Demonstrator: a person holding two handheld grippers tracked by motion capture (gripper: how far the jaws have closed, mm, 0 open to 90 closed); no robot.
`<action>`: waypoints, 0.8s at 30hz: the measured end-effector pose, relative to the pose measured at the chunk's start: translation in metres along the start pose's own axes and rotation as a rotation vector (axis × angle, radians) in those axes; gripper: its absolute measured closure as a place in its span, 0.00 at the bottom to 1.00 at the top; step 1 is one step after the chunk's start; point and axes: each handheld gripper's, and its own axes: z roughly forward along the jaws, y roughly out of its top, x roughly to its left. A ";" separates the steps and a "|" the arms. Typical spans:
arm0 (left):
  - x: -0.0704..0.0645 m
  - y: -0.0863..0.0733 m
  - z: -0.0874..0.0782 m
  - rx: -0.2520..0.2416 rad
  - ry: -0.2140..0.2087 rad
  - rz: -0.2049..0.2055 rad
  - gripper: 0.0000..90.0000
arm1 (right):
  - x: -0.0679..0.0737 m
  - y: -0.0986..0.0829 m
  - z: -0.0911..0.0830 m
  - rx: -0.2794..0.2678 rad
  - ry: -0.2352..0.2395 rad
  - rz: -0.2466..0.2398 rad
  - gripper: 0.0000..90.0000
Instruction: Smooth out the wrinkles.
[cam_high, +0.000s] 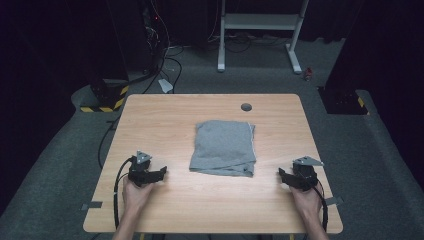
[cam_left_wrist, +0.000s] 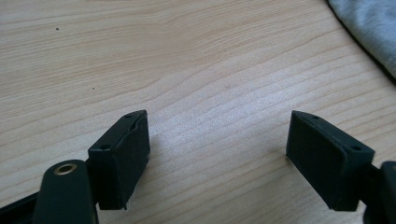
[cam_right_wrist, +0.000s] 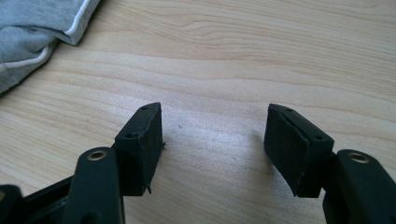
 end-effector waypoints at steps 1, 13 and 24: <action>0.000 0.000 0.000 0.000 0.000 0.000 0.24 | 0.000 0.000 0.000 0.000 0.000 0.000 0.41; -0.002 -0.003 0.001 -0.009 0.027 0.005 0.21 | -0.001 -0.001 0.002 -0.011 -0.001 -0.003 0.34; -0.003 -0.003 0.001 -0.012 0.027 -0.002 0.21 | -0.001 -0.001 0.002 -0.010 -0.002 -0.001 0.34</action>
